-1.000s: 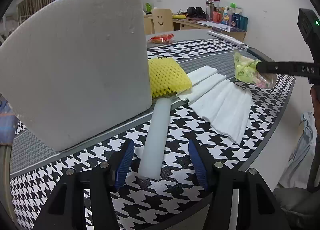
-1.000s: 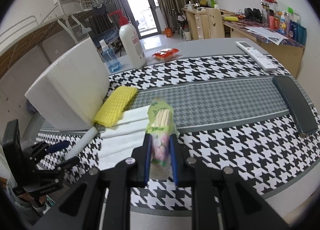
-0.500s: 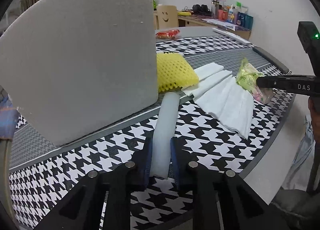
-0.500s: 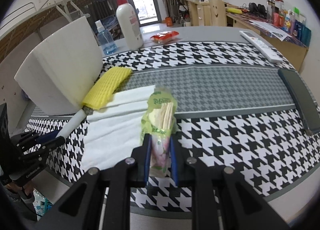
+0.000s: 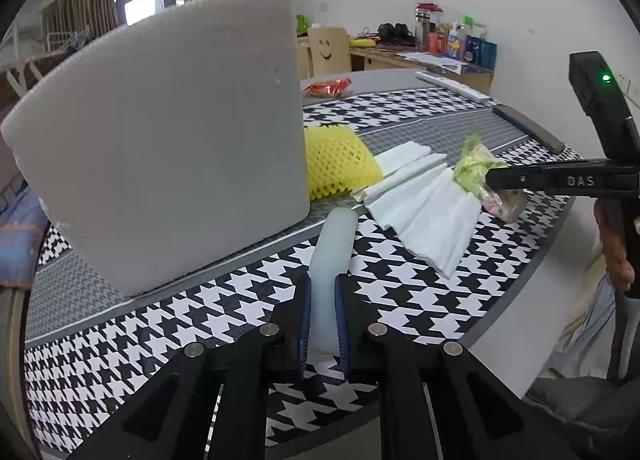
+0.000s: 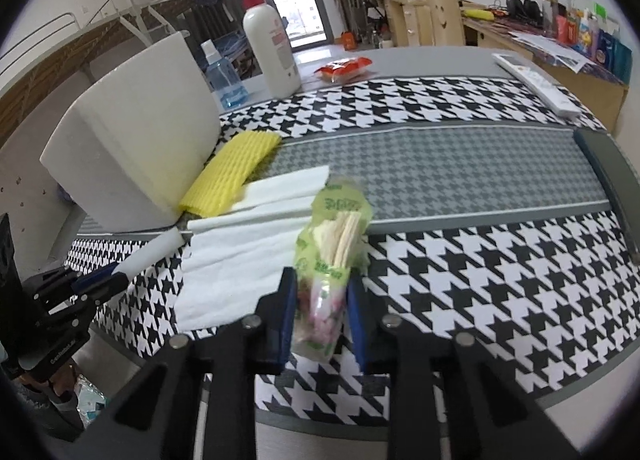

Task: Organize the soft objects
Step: 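Lift the foam tube with the left tool while the right tool lifts the snack, then carry the foam tube over the foam box with the left tool while the right tool carries the snack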

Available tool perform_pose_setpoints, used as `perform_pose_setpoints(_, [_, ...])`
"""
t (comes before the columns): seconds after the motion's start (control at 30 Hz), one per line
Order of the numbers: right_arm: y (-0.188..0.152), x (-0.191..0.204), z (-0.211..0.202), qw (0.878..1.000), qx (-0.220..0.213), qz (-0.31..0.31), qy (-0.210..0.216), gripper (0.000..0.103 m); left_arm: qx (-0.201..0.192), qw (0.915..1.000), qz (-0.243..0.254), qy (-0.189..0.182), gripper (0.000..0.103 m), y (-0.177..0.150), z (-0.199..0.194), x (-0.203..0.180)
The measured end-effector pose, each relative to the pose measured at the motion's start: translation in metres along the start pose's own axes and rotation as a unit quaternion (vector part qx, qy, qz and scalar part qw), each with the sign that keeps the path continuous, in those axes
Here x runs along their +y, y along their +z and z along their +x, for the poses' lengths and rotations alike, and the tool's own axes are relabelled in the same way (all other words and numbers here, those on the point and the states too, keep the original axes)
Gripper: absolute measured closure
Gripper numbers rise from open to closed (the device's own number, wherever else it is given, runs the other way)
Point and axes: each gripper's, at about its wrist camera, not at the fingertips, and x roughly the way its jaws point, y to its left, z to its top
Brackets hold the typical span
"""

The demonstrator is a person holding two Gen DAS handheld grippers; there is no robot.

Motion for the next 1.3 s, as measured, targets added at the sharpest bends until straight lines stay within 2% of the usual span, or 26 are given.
perform_pose_setpoints(0.3, [0.005,0.001,-0.026,0.999,-0.038,0.003,-0.006,0.09,-0.036,0.9993,0.01,-0.004,0.091,0.007,-0.026,-0.006])
perform_pose_setpoints(0.5, [0.01,0.011,-0.048,0.997,-0.073,-0.006,-0.01,0.09,-0.079,0.9966,0.022,-0.009,0.09,0.018,-0.051,-0.01])
perform_pose_setpoints(0.9, [0.029,0.035,-0.078,0.992,-0.119,-0.034,-0.006,0.09,-0.134,0.9909,-0.001,0.003,0.09,0.058,-0.078,-0.01])
perform_pose_setpoints(1.3, [0.047,0.051,-0.097,0.986,-0.157,-0.06,-0.003,0.09,-0.171,0.9851,-0.019,0.008,0.09,0.087,-0.093,-0.009])
